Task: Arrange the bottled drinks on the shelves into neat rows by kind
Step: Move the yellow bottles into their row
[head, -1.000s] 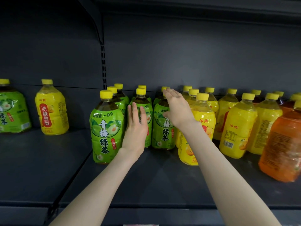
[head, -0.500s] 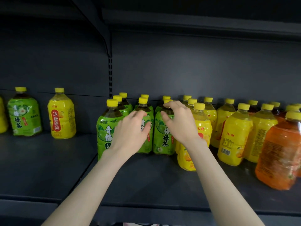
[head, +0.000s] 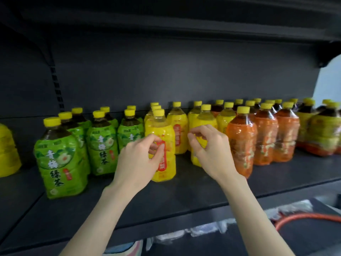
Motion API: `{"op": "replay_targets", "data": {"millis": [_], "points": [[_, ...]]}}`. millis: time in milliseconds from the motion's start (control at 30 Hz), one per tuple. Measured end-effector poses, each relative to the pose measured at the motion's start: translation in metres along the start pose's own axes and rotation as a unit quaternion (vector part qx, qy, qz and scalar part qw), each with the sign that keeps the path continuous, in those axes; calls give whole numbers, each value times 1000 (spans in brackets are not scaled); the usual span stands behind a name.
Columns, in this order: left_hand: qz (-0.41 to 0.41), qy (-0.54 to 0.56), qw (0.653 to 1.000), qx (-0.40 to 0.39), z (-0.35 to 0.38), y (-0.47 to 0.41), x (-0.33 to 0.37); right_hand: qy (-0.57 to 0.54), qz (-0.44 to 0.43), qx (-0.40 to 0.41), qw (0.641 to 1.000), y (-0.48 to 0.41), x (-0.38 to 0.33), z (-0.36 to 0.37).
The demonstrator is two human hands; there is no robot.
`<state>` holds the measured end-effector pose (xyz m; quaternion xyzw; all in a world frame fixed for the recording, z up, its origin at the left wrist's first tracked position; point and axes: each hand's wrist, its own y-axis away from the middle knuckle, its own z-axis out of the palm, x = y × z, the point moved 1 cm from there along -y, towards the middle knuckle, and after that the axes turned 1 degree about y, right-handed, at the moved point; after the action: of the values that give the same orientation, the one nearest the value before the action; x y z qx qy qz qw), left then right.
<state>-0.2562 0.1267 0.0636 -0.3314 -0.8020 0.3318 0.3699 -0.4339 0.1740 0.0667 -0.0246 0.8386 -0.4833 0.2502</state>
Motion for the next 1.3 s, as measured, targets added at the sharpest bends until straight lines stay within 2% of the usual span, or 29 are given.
{"op": "replay_targets", "data": {"millis": [267, 400, 500, 600, 700, 900, 967, 1067, 1100, 1300], "points": [[-59, 95, 994, 9, 122, 8, 81, 32, 21, -35, 999, 14, 115, -86], [-117, 128, 985, 10, 171, 5, 103, -11, 57, -25, 998, 7, 156, -102], [-178, 168, 970, -21, 199, -1, 106, -56, 103, -53, 992, 2, 179, -99], [-207, 212, 952, -78, 219, -10, 106, -184, 175, -124, 959, -2, 198, -90], [-208, 227, 947, -88, 232, -15, 101, -296, 217, -187, 911, -3, 209, -79], [-185, 248, 940, -141, 229, -17, 73, -321, 237, -197, 895, -4, 222, -49], [-181, 233, 950, -99, 227, -18, 66, -363, 242, -193, 879, -3, 219, -44], [-205, 161, 963, 67, 224, -28, 54, -364, 235, -173, 885, -3, 216, -42], [-213, 135, 963, 94, 225, -34, 50, -361, 232, -162, 889, -3, 216, -42], [-259, 148, 950, 88, 247, -57, 38, -360, 228, -107, 898, 0, 219, -36]]}}
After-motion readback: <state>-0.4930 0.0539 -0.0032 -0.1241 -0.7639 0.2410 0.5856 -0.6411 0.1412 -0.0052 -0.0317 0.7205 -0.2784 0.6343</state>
